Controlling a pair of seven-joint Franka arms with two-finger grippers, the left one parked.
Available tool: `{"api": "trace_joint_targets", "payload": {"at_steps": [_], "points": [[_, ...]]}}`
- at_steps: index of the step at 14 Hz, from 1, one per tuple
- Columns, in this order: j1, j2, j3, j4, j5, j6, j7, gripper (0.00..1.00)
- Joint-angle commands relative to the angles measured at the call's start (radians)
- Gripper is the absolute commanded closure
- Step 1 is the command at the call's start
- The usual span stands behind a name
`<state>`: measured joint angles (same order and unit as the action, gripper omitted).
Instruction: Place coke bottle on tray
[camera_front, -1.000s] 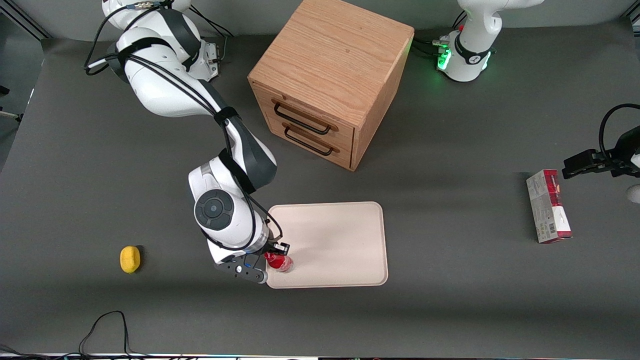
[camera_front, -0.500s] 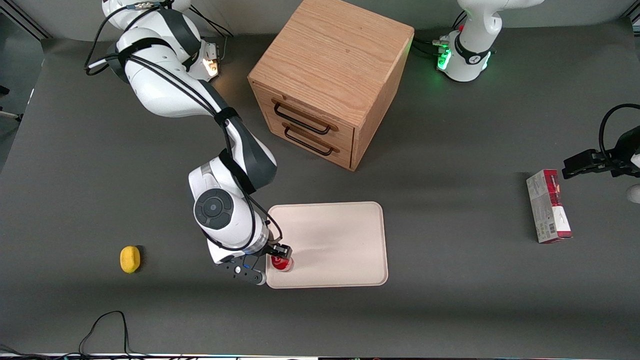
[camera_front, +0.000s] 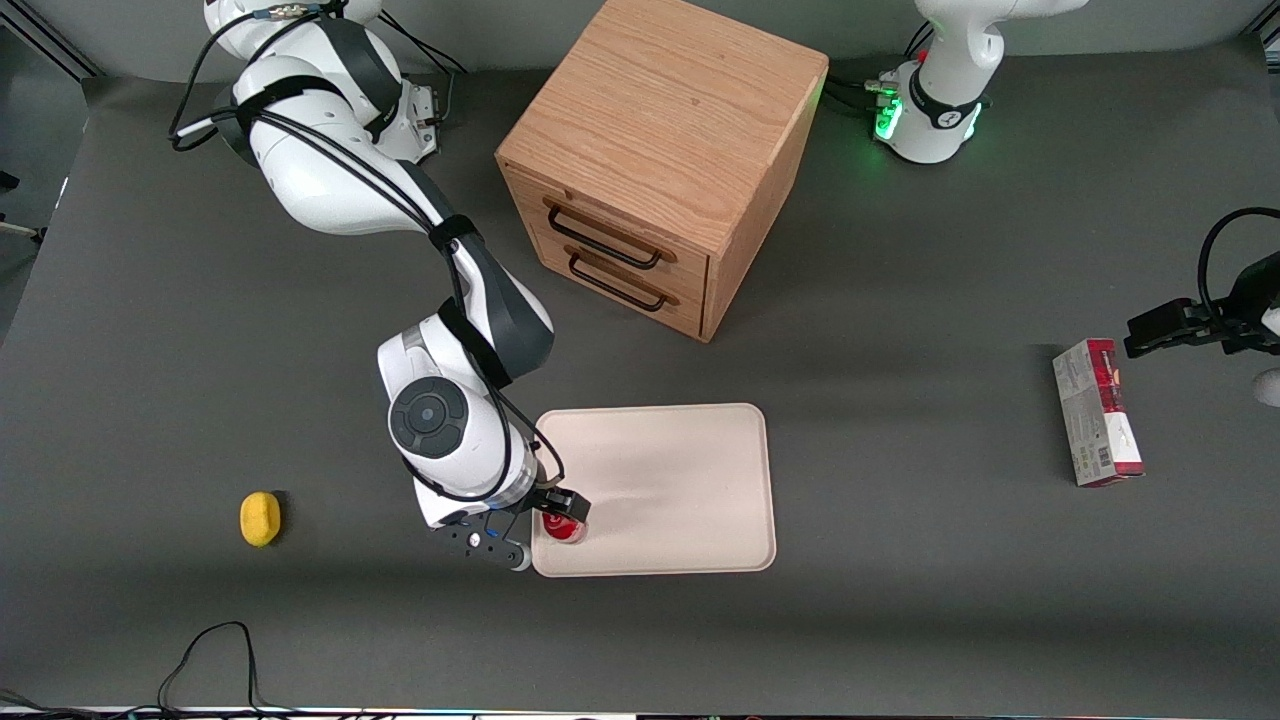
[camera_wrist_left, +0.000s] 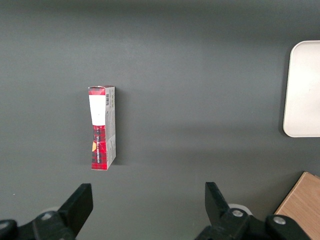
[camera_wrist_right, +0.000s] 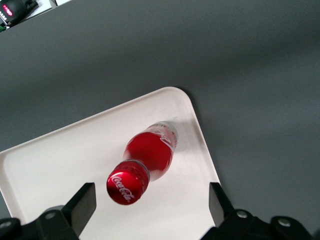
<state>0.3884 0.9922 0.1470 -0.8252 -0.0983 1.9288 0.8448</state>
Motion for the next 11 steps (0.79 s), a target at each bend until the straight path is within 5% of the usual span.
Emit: {"api": "trace_joint_targets", "payload": {"at_steps": [1, 5, 7, 11], "points": [[0.001, 0.000, -0.006, 0.014, -0.029, 0.000, 0.025, 0.00], [-0.077, -0.116, 0.006, 0.006, -0.005, -0.212, -0.097, 0.00], [-0.129, -0.217, 0.005, -0.041, 0.067, -0.360, -0.226, 0.00], [-0.264, -0.563, 0.000, -0.453, 0.124, -0.367, -0.471, 0.00]]}}
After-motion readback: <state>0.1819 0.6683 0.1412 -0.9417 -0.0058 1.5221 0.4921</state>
